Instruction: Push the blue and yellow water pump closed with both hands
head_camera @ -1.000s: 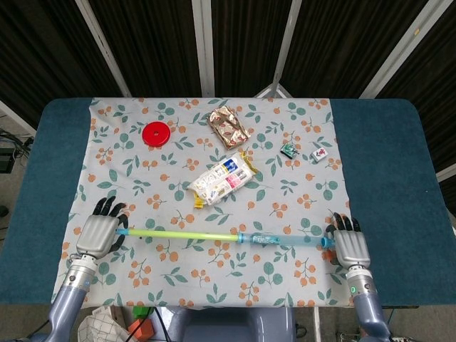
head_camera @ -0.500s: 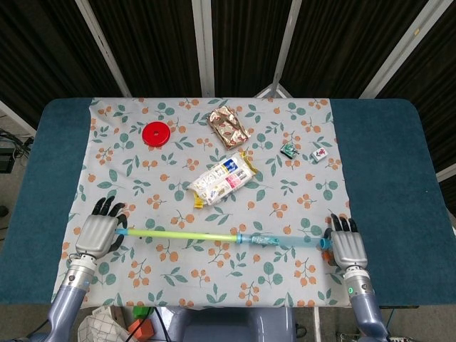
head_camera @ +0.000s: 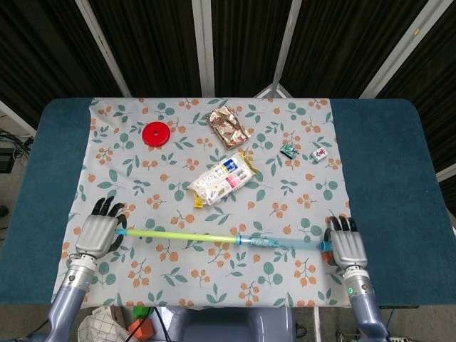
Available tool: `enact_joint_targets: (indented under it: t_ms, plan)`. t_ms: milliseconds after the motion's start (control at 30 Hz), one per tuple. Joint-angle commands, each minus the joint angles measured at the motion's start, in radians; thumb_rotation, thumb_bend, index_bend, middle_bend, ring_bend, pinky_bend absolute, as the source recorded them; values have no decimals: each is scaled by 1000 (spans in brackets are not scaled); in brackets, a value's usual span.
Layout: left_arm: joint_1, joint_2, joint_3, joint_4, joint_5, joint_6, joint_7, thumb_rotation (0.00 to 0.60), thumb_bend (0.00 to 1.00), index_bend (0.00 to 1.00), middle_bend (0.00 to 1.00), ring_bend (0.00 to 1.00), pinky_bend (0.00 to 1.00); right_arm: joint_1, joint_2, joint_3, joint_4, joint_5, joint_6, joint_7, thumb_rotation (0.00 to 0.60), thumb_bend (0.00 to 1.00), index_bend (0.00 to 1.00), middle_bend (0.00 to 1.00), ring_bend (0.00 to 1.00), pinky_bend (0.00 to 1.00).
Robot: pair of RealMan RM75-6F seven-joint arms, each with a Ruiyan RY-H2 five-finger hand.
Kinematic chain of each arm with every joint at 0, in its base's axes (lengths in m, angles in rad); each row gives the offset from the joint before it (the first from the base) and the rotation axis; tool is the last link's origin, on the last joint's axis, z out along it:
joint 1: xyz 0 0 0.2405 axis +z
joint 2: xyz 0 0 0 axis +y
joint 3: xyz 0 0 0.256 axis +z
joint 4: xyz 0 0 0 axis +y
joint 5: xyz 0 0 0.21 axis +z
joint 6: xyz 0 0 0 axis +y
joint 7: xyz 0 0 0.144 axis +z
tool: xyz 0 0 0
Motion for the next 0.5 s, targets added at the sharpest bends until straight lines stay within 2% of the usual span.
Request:
enact_joint_targets:
  t_ms: [33, 500]
  plan:
    - [0, 1, 0, -2, 1, 1, -1, 600, 582, 581, 167, 0, 0, 2, 1, -1, -4, -1, 4, -3, 600, 390, 556, 141, 0, 0]
    - [-1, 5, 3, -27, 13, 6, -2, 600, 583, 580, 167, 0, 0, 23, -8, 6, -47, -1, 21, -42, 600, 390, 646, 185, 0, 0]
